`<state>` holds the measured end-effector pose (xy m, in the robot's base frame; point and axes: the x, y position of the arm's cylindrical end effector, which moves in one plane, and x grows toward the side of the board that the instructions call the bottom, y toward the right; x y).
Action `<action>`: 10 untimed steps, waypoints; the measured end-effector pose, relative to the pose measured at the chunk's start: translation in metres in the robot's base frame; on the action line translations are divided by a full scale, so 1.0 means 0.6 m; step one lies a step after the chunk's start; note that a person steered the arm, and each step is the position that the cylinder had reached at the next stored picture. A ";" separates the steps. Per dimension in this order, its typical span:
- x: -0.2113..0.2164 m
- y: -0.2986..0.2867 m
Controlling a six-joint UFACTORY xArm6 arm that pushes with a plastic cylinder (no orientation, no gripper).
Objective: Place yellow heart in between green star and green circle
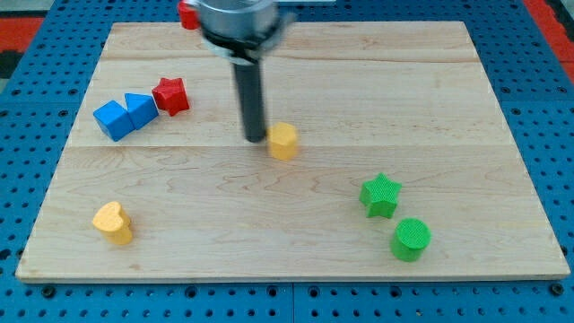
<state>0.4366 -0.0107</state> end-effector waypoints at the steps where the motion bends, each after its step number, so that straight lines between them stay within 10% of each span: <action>1: -0.018 0.031; 3: 0.079 0.115; 5: 0.028 -0.229; 7: 0.155 -0.425; 10: 0.210 -0.320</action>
<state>0.5628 -0.2024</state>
